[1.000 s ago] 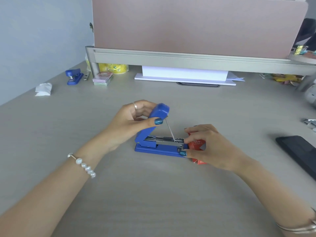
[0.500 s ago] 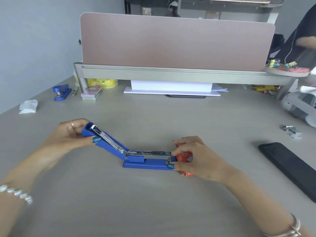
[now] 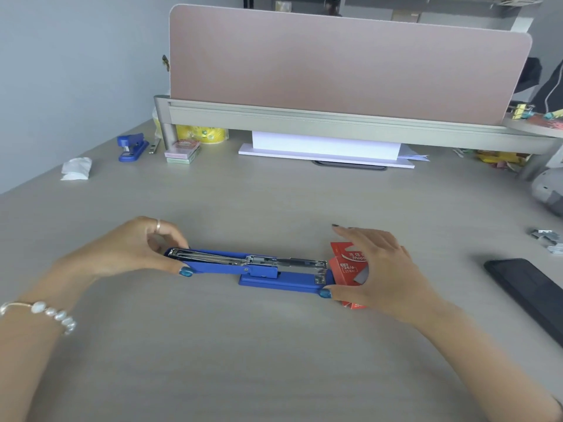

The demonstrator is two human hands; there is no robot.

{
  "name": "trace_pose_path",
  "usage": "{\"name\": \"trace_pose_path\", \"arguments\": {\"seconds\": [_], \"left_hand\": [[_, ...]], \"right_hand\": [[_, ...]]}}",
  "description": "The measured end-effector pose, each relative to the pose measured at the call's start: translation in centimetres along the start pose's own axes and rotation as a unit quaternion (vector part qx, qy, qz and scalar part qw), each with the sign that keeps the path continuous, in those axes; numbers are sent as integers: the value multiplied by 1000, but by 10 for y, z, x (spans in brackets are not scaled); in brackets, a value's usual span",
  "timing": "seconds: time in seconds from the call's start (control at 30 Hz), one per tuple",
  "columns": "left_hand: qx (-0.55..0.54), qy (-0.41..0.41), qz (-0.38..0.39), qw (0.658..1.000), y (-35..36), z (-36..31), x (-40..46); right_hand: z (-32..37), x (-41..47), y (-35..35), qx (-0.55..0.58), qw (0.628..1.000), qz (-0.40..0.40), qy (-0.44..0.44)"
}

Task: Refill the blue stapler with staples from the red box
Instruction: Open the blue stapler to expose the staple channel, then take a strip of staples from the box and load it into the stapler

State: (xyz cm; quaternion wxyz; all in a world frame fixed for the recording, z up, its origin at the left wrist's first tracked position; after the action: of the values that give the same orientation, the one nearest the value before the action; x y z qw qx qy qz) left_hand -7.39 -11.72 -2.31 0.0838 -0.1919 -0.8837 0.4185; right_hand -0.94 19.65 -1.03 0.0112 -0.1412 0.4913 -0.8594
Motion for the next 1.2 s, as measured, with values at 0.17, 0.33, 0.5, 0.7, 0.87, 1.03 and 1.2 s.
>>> {"name": "trace_pose_path", "arguments": {"seconds": [0.17, 0.33, 0.5, 0.7, 0.87, 1.03, 1.2], "left_hand": [[-11, -22, -20, 1000, 0, 0, 1], [-4, 20, -65, 998, 3, -30, 5], [-1, 123, -91, 988, 26, -113, 17], [-11, 205, -56, 977, 94, -193, 21], [-73, 198, -187, 959, 97, -184, 14], [-77, 190, -233, 951, 87, -177, 7], [-20, 201, -263, 943, 86, -180, 3]], "right_hand": [[-11, -4, -2, 26, 998, 6, 65], [-15, -2, -15, 133, 987, -28, 89], [-12, 0, -32, 421, 897, -87, 103], [13, -2, -17, 579, 809, -76, 62], [20, -7, -12, 552, 831, -53, 47], [34, -8, -27, 457, 884, -95, -19], [37, -16, -43, 398, 907, -116, -77]]}}
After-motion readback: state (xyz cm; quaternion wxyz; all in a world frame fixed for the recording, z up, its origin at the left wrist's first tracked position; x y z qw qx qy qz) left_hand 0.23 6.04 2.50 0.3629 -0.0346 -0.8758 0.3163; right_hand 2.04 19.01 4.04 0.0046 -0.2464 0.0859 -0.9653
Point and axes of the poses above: each hand's wrist, its own x-axis towards the middle knuckle, its own y-axis out of the palm, z = x × y, the point moved 7 cm from there along x, towards the middle knuckle, and after that the axes turned 9 degrees about x, right-handed, at the moved point
